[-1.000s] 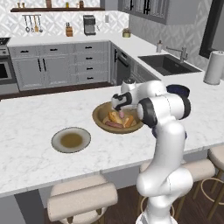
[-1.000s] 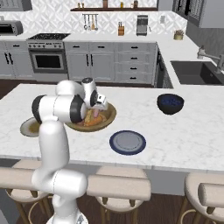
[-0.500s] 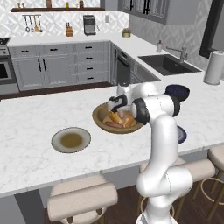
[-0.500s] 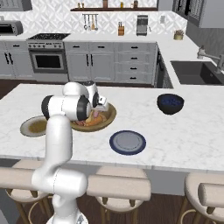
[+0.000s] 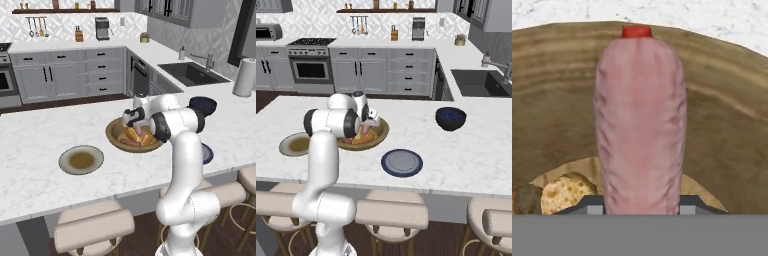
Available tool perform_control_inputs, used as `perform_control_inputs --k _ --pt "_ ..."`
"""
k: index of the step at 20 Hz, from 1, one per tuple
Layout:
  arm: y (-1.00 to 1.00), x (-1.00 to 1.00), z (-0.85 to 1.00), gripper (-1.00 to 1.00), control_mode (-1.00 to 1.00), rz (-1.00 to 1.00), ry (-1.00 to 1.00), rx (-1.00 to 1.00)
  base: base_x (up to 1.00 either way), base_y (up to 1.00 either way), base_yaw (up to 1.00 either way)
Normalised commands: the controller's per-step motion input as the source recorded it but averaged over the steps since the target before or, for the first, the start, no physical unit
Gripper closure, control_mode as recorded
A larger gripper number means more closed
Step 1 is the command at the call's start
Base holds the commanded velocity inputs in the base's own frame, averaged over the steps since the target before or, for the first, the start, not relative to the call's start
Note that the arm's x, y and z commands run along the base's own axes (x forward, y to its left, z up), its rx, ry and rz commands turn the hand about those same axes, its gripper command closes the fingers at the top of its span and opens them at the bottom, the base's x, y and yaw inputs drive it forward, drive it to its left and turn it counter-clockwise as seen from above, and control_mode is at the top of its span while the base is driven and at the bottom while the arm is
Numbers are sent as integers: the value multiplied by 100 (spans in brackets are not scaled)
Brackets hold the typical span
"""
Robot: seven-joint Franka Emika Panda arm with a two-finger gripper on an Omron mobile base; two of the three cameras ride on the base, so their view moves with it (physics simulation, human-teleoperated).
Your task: Place one bun and one sausage from the bowl on each plate.
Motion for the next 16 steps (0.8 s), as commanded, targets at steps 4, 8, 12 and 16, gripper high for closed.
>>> perform_control_inputs --k 4,8,12,16 --pt "2 -84 60 100 -100 -4 6 19 0 0 0" --pt "37 -100 100 100 -100 -1 14 17 0 0 0" --pt "93 -100 99 100 -100 0 29 3 0 0 0" --pt "100 -100 74 100 -100 1 38 -5 0 0 0"
